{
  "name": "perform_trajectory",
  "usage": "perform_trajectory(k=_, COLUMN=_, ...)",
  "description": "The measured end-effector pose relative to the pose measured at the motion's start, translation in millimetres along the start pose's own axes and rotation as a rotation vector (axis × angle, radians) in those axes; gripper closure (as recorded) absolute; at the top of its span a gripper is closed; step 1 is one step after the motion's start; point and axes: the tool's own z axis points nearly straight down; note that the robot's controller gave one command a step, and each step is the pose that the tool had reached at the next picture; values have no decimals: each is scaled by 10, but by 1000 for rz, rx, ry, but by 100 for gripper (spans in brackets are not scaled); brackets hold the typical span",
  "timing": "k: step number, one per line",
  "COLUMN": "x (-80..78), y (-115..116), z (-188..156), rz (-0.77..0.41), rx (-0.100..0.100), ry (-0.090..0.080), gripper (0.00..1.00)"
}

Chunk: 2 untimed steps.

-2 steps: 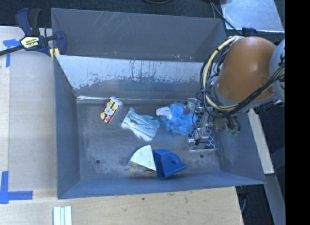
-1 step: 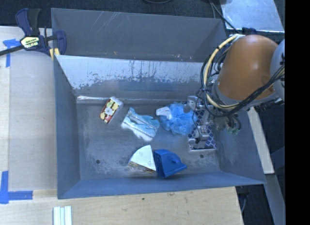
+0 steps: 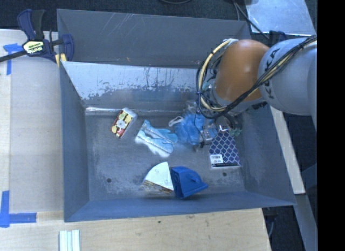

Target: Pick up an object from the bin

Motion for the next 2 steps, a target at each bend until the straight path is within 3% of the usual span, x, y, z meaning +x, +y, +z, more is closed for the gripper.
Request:
perform_trajectory(k=1, x=-57, y=-85, z=-19, rz=277, rx=-2, ry=-5, gripper=0)
perform_trajectory(k=2, x=-16, y=-1, z=-14, rz=0, rx=1, ry=-4, gripper=0)
